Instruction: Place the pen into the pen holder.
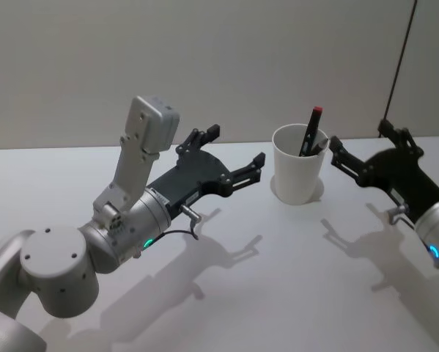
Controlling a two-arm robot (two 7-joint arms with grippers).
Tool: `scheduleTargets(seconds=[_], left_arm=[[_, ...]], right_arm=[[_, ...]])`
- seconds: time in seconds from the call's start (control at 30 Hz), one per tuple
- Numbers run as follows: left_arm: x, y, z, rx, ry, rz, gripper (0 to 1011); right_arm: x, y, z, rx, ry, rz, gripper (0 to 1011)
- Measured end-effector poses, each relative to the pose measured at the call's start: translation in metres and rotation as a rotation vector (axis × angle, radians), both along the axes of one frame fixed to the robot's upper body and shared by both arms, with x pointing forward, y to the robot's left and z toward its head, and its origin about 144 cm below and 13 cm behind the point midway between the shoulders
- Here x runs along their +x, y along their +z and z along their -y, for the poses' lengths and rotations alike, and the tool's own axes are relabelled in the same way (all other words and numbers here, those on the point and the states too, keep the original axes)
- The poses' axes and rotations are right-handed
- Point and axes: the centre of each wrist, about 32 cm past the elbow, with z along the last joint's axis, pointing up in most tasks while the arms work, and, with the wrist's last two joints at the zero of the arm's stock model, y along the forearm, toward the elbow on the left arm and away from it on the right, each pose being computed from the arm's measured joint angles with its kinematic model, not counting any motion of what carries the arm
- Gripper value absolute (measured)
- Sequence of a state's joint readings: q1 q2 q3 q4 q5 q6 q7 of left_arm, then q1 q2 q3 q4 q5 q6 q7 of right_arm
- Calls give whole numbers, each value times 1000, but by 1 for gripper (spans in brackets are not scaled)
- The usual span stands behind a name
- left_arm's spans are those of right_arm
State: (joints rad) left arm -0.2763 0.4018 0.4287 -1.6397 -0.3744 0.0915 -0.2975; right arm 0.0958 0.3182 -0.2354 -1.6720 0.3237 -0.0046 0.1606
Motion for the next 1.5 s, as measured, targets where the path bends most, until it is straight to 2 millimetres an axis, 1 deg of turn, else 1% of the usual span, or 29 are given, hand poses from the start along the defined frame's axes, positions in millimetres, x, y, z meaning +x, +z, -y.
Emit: scheduleTargets(seconds=[0.3, 0.47, 0.8, 1.5], left_arm=[[-4, -9, 5, 35, 115, 45, 1001], [-7, -14, 8, 52, 172, 71, 1001], [-11, -21, 11, 75, 261, 113, 1001], [-11, -21, 12, 76, 268, 118, 1001]], right_arm=[[-23, -5, 0, -25, -56, -35, 1001], [-30, -7, -1, -33, -74, -46, 1001], [-31, -7, -1, -35, -78, -48, 1001], [-32, -7, -1, -34, -77, -48, 1001]])
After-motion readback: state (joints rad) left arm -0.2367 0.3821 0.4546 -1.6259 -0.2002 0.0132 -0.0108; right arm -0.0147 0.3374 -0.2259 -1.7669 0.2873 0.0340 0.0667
